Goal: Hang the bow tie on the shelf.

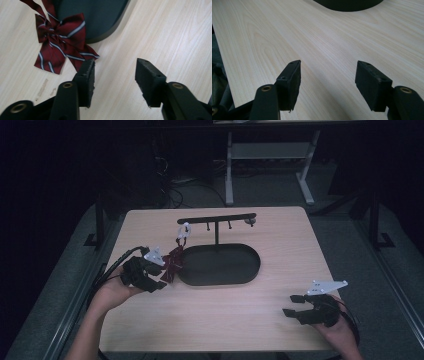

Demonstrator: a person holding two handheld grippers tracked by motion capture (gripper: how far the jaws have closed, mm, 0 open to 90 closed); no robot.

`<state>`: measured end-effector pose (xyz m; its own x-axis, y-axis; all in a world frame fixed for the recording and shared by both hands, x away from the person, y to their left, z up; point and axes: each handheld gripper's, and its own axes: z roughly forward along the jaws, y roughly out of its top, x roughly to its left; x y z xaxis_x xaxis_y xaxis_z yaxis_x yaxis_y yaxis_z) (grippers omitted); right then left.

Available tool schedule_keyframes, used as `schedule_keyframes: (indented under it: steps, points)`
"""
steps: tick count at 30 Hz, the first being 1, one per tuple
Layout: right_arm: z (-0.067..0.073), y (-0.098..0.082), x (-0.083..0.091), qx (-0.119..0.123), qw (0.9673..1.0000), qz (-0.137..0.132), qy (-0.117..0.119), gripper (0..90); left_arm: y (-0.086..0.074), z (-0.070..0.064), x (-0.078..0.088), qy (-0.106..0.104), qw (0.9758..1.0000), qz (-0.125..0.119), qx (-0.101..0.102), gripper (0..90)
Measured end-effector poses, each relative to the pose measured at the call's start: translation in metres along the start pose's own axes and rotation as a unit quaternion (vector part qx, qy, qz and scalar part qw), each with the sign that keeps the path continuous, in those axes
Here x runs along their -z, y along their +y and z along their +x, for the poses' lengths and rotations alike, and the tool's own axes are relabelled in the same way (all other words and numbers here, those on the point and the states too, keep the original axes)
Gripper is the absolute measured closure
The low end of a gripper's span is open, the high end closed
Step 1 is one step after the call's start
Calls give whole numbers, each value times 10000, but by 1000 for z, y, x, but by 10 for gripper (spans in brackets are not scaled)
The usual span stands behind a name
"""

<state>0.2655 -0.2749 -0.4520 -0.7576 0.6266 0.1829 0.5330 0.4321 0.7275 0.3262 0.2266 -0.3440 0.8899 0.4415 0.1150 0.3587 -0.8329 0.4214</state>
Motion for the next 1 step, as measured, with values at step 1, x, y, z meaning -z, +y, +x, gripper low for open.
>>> schedule_keyframes:
  steps: [1]
  points:
    - [0, 0, 0, 1, 10000, 3, -9, 369, -3, -2, -1, 28, 10000, -25, 16, 476]
